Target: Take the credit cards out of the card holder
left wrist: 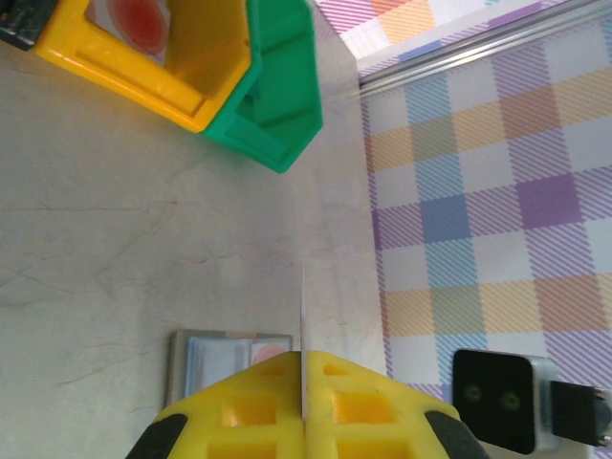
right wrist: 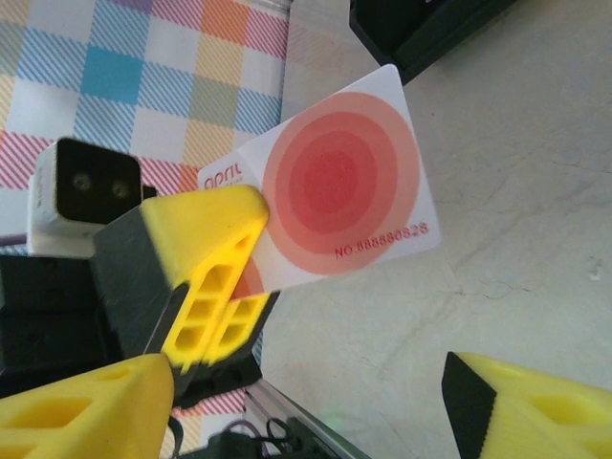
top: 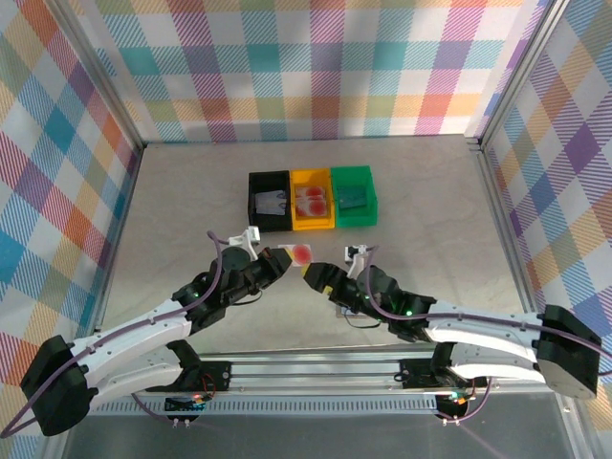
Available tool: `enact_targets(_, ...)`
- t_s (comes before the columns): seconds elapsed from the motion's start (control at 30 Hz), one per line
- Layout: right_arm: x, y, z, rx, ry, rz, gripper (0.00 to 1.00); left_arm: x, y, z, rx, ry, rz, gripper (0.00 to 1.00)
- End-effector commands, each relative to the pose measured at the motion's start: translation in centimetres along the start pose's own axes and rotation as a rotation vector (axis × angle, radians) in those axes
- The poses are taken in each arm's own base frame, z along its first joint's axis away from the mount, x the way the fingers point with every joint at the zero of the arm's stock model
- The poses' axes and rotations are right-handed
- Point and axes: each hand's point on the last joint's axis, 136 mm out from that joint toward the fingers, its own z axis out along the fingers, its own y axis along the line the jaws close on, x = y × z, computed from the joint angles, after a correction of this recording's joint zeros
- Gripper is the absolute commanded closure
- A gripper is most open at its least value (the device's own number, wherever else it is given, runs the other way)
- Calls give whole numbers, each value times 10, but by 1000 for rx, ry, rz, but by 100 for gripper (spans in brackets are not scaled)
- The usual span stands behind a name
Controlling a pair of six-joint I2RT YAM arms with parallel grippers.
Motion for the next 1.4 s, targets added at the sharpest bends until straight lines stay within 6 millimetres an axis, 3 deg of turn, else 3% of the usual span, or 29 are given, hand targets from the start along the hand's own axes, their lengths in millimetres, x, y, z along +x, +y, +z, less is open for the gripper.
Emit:
enact_targets(0.0,-17,30,6,-93,-107,106,31,-5,-10,-1,51,-56,-23,100)
enact_targets(0.3,-27,30,20,-88,-183,162,39,3,-9,-5,86,-69,-70,100)
enact_targets(0.63,-31,31,29,-117,-220,215,58,5,-5,-8,132,-102,-139,100)
enact_targets(1.07,-39,43,29,-146,-257,179,76,11,-12,-10,158,-100,-130,100)
enact_targets(1.33,-41,45,28,-152,-266,173,95,16,-14,-8,158,-81,-128,100)
enact_targets(1.37,-41,46,28,-152,-268,174,98,16,-15,-8,157,-78,-127,94)
